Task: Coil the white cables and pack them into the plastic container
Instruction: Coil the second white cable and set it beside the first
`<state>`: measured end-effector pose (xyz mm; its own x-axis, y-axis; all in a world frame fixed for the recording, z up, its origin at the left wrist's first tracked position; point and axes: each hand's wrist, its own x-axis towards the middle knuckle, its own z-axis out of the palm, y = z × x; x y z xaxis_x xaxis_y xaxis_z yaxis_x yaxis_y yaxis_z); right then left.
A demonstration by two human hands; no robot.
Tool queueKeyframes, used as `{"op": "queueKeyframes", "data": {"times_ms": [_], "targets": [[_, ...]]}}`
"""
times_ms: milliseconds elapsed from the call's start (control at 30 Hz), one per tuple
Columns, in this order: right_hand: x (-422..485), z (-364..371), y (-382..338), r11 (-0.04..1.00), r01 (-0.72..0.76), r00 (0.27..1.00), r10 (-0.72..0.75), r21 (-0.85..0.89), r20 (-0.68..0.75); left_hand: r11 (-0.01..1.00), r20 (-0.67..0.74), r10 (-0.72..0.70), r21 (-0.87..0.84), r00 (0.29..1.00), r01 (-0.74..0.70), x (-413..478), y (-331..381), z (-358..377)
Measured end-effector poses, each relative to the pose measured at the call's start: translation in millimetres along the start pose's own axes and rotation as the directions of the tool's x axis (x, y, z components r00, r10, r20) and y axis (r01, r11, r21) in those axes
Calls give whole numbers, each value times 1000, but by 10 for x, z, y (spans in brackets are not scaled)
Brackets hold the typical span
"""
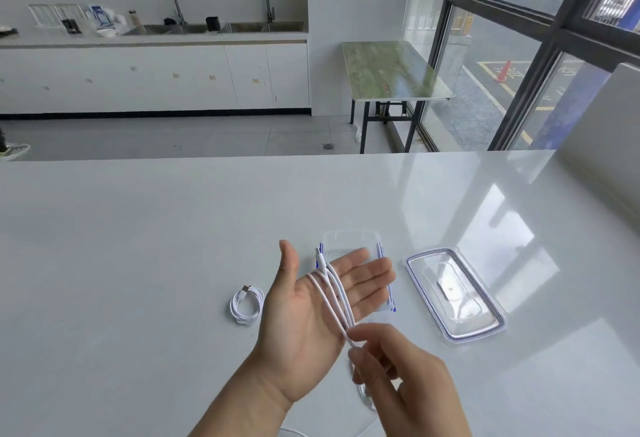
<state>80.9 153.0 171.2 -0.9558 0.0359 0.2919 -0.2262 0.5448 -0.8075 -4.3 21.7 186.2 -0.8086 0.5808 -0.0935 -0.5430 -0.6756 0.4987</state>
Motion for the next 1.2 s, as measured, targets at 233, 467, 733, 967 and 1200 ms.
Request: {"op": "queueKeyframes", "data": {"times_ms": [233, 467, 733, 967, 1200], "targets": [[1, 17, 340, 982, -126, 970, 92, 143, 224, 998, 99, -47, -32, 994, 50, -14, 84, -6], [630, -415, 617, 958, -106, 716, 259, -265, 648, 917, 238, -303, 335, 923, 215, -54, 93, 7], [1069, -518, 317, 881, -361, 777, 104, 305, 621, 706, 289, -505, 681, 813, 197, -95, 81, 171], [751, -323, 235, 468, -544, 797, 29, 696, 603, 817, 329, -391, 555, 860, 159, -60, 141, 148], [639, -383, 233, 523, -369, 904, 11, 769, 427, 915, 358, -320, 357, 877, 188, -17, 126, 113]]}}
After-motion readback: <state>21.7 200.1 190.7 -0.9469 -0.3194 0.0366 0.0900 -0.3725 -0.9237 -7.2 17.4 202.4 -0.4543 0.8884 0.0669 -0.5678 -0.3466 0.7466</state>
